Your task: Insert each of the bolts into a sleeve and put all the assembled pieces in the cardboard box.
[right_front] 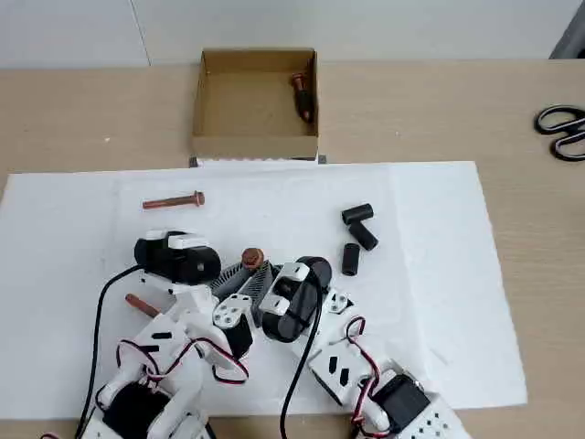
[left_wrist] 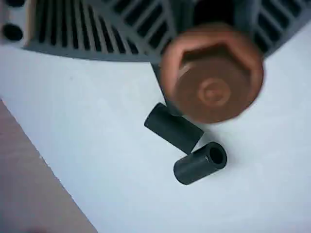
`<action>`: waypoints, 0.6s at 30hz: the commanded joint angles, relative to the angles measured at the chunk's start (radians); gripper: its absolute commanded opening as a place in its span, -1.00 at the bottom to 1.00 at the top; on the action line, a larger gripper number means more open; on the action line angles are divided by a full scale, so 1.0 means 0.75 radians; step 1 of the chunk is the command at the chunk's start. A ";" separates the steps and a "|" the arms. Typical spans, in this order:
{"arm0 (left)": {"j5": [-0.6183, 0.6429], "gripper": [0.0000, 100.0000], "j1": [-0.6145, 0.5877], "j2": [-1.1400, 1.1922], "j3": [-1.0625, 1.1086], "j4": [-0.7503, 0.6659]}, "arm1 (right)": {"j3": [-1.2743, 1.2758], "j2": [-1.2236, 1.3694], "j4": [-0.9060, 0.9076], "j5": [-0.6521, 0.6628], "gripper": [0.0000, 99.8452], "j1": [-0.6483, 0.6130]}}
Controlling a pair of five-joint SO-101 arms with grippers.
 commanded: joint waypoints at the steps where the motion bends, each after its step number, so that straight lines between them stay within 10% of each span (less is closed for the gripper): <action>1: -0.012 -0.99 0.041 -0.012 -0.038 0.080 | 0.020 -0.019 -0.087 0.000 -0.99 0.001; 18: -0.188 -0.98 0.051 -0.012 0.126 0.035 | 0.020 -0.019 -0.095 0.055 -0.99 -0.003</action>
